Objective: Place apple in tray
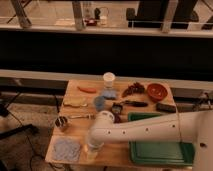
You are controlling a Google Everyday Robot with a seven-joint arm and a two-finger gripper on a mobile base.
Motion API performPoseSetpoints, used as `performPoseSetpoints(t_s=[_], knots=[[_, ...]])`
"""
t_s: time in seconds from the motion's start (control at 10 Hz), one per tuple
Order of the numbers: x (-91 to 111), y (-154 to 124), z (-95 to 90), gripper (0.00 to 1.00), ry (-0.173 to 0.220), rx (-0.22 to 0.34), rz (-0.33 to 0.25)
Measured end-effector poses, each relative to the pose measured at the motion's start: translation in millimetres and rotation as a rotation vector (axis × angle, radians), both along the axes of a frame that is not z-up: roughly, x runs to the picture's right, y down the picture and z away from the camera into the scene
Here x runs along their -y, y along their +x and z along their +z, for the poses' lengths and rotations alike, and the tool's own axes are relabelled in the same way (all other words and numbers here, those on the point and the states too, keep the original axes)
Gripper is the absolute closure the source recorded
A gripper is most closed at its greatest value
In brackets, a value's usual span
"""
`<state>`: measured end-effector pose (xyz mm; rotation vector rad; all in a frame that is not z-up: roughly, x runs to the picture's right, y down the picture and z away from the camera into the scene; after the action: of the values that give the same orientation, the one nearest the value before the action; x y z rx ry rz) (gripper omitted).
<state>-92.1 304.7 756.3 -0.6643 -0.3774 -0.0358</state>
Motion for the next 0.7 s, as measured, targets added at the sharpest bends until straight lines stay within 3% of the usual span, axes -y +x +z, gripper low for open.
performPoseSetpoints(t_s=[0.3,0.7], knots=[[6,1,-7.1,0.70,0.028,-0.009,-0.001],[18,3,-19.3,0.74,0.050,-0.013,-0.002]])
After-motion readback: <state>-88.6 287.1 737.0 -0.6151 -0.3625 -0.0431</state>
